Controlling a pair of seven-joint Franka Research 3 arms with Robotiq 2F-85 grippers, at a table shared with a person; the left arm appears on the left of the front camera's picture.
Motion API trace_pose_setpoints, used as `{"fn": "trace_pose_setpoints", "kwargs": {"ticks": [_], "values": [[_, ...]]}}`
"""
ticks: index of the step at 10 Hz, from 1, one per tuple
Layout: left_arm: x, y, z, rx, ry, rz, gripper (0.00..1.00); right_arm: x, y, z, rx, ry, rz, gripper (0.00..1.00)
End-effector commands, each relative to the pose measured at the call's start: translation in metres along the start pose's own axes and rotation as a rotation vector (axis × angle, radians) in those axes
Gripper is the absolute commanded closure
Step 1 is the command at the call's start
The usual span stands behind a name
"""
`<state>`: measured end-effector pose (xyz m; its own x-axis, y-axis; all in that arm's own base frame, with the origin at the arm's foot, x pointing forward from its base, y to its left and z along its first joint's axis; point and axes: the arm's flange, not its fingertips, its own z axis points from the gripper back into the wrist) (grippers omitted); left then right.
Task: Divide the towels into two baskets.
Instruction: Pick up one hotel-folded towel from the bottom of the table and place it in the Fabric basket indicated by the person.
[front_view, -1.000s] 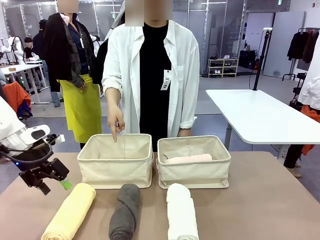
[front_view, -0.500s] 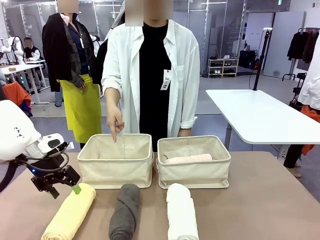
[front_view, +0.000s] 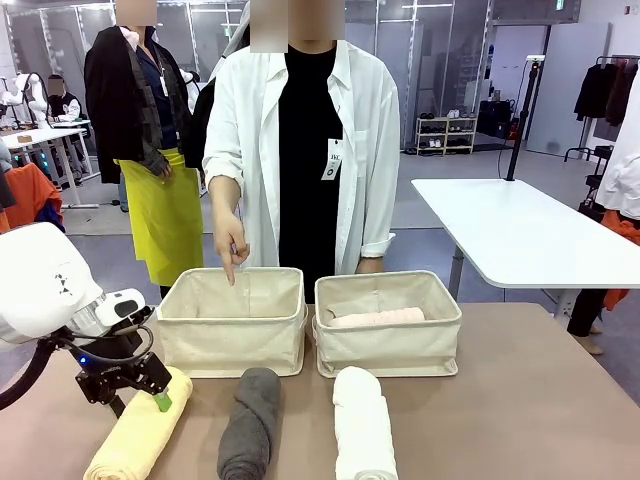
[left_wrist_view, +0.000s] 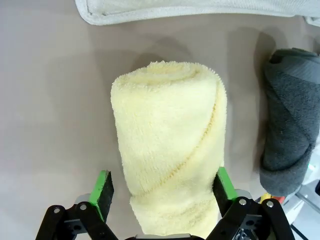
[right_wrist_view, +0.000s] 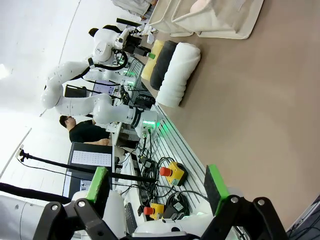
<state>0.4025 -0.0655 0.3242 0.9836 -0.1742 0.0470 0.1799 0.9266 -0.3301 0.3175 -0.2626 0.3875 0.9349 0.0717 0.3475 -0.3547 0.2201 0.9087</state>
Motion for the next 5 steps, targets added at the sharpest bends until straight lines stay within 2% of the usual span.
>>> {"fn": "trace_pose_setpoints", "kwargs": {"ticks": [1,5], "values": [[-0.1090,-0.0054,-0.0351,0.028,0.009,-0.006,0.00,-0.0036,0.0024,-0.0001,-0.008,0.006,0.015,0.04],[-0.1114,-0.0058,-0.0385,-0.006,0.011,-0.040,0.39,-0.0036,0.0024,-0.0001,-0.008,0.006,0.015,0.04]]}}
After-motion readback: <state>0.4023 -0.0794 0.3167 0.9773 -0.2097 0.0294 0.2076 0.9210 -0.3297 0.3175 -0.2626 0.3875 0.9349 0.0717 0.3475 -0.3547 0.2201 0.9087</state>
